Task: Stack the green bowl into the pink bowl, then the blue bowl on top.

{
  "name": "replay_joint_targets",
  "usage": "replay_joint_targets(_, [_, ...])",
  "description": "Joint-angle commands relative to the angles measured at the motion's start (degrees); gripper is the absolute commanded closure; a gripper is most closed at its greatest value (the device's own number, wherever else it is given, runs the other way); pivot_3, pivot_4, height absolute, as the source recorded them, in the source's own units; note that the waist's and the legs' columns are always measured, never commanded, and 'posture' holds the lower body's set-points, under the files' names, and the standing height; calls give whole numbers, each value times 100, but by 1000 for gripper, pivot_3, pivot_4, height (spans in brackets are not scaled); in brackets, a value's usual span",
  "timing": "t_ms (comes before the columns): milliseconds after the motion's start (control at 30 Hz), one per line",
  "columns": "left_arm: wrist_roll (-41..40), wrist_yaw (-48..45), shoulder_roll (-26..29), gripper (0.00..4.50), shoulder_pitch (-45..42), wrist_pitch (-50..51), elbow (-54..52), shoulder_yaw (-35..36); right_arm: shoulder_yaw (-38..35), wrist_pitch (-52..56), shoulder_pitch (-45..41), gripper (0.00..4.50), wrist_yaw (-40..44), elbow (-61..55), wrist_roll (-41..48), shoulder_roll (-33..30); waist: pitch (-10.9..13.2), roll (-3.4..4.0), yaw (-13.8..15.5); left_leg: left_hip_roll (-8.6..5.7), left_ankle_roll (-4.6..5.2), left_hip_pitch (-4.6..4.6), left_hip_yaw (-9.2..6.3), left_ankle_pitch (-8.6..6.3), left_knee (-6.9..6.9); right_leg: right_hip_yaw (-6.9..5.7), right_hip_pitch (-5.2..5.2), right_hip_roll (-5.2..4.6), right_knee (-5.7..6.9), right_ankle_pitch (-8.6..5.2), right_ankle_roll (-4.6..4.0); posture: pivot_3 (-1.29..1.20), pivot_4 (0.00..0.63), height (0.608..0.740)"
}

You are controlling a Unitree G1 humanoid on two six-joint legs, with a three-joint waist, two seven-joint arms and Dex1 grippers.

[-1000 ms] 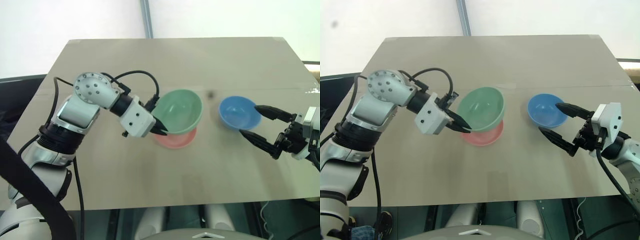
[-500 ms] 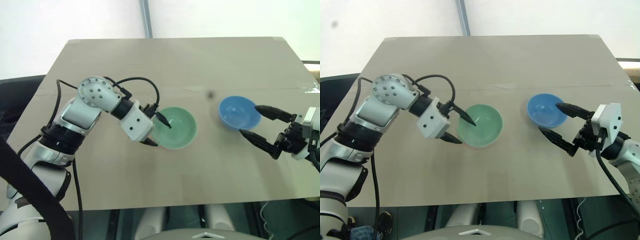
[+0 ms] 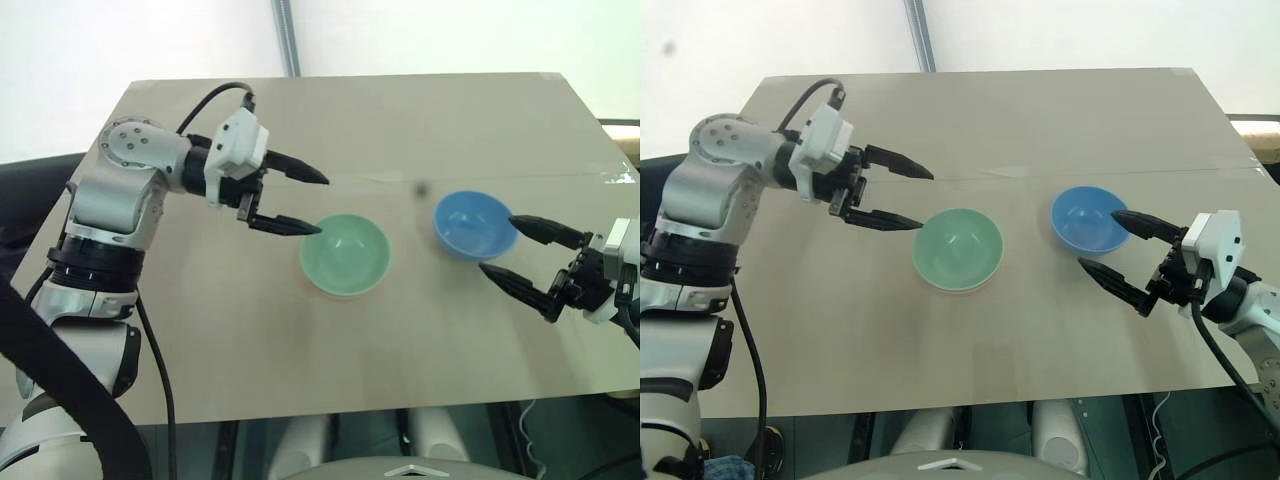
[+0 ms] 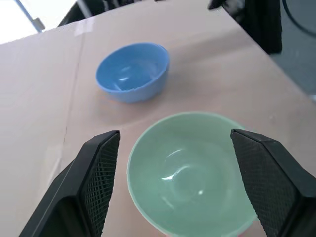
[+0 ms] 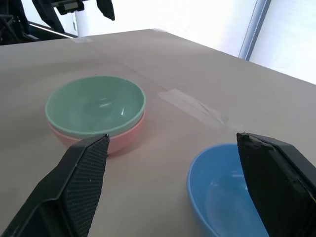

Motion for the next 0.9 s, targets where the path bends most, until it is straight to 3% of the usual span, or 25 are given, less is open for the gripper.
replay_joint_targets(33, [-340, 143, 343, 716, 249, 641, 72, 692, -7, -82, -124, 0, 0, 75, -227, -170, 0, 0, 3, 0, 0, 0, -1, 0, 0, -1, 0, 0, 0, 0, 0, 0, 150, 740])
replay_joint_targets(233, [-234, 255, 867, 716, 1401, 631, 16, 1428, 631, 391, -577, 0, -389, 756, -1304, -780, 3, 5, -7, 2, 0, 15, 18, 0, -8, 19, -2, 2, 1, 0, 0, 0, 150, 740])
replay_joint_targets(467, [-709, 193, 1179, 716, 2499, 1020, -694, 2302, 1720, 714, -1510, 0, -18, 1247, -2089, -1482, 7, 5, 42, 5, -1, -6, 10, 0, -7, 9, -14, -4, -6, 0, -1, 0, 150, 740])
replay_joint_targets(667, [-807, 324, 1237, 716, 2863, 1132, -1030, 2605, 2753, 716, -1939, 0, 551, 1389, -2800, -1870, 9, 8, 38, 6, -1, -24, 16, -1, -13, 14, -35, -7, -6, 0, -1, 0, 150, 740])
replay_joint_targets(833, [-803, 380, 1234, 716, 2968, 1136, -1154, 2683, 3371, 1035, -2373, 0, 683, 1752, -3249, -1792, 9, 8, 23, 6, -1, -25, 22, -1, -13, 19, -41, -7, -3, 0, -2, 0, 150, 740])
replay_joint_targets(900, [-803, 407, 1227, 546, 2995, 1129, -1201, 2706, 3513, 1029, -2554, 547, 618, 2000, -3430, -1673, 8, 7, 18, 7, -2, -27, 24, -1, -14, 21, -44, -7, -2, 0, -2, 0, 150, 740])
